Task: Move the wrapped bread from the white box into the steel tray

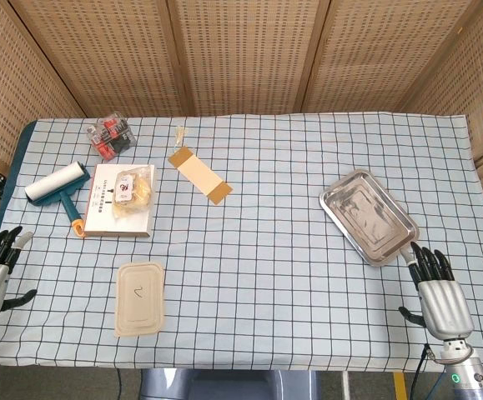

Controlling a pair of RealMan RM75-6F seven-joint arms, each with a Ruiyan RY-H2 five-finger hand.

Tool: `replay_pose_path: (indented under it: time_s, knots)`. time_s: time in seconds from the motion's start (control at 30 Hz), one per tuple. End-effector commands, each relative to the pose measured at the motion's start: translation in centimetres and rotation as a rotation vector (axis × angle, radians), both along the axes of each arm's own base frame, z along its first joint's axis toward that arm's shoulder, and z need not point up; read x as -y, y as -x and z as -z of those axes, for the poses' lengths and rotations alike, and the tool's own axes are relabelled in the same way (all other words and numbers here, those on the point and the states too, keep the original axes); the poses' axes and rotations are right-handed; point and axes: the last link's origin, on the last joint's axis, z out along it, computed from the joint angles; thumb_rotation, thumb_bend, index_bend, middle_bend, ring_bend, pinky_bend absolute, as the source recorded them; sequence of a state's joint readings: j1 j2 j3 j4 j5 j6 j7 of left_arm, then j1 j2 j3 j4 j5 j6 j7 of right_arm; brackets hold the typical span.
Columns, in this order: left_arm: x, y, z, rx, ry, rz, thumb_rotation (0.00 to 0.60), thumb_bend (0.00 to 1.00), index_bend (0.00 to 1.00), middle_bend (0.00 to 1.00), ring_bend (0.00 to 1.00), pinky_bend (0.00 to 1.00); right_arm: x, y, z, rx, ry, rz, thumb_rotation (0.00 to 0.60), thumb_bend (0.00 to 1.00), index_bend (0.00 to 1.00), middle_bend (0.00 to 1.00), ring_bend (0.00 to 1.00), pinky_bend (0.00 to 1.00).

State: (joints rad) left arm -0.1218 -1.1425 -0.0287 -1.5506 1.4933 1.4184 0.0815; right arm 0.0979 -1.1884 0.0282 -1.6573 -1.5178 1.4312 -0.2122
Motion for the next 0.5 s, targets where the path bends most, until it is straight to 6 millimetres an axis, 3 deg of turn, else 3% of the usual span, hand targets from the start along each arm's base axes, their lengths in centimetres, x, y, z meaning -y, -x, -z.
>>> replay_pose_path:
  time_s: [0.03,0.2,0.23,0.4,0.5]
  knots:
    - [-1.5,-0.5,-0.1,-0.022,-0.004,0.005,0.6,0.02,0.0,0.0,0.0,0.0,0.1,0.1,0.0,-0.001,0.0,0.004,0.6,0.09,0.0,0.0,0.0,0.0]
    - [-5.0,-2.3,-0.5,-0.054,-0.013,0.029,0.6,0.02,0.0,0.0,0.0,0.0,0.2,0.1,-0.2,0.004,0.003,0.007,0.6,0.09,0.0,0.0,0.0,0.0]
    - [-7.2,-4.0,-0.7,-0.063,-0.013,0.07,0.6,0.02,0.0,0.0,0.0,0.0,0.3,0.2,-0.4,0.008,0.01,0.016,0.6,0.09,0.0,0.0,0.0,0.0]
    - [-11.9,-6.6,-0.6,-0.125,0.026,0.052,0.6,0.01,0.0,0.0,0.0,0.0,0.8,0.8,-1.0,0.021,0.018,0.053,0.6,0.09,0.0,0.0,0.0,0.0]
    - [-13.7,-7.6,-0.2,-0.144,0.046,0.031,0.6,0.01,0.0,0.0,0.0,0.0,1.0,1.0,-1.3,0.027,0.024,0.065,0.6,0.09,0.0,0.0,0.0,0.0]
